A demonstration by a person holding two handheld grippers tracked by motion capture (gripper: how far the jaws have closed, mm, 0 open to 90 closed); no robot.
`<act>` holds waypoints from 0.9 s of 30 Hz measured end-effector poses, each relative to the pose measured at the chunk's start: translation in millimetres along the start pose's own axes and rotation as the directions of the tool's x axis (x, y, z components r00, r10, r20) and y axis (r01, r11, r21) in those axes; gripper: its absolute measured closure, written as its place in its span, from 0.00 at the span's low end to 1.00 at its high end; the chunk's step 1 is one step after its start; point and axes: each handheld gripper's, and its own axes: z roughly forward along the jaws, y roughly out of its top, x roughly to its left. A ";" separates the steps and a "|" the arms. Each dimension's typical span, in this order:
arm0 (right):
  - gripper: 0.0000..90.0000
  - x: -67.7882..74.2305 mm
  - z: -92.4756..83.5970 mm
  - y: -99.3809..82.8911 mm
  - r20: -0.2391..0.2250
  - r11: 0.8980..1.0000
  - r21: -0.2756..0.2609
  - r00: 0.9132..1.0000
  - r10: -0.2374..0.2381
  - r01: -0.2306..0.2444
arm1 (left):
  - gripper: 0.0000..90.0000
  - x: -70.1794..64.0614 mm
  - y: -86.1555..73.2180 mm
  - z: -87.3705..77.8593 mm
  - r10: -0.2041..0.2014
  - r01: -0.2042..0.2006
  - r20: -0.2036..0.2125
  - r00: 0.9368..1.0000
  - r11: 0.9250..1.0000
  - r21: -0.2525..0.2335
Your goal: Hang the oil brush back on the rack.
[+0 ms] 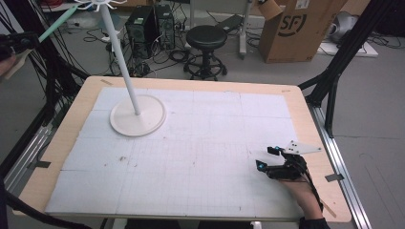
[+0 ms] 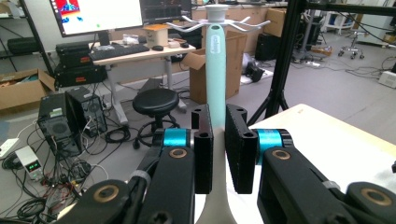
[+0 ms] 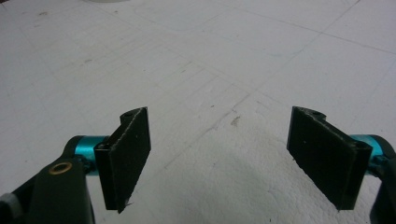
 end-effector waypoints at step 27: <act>0.23 -1.7 -1.9 -1.6 0.002 1.000 -0.002 1.000 0.004 -0.004 | 0.91 -9.7 -5.8 23.4 0.025 -0.026 0.018 1.000 0.998 0.054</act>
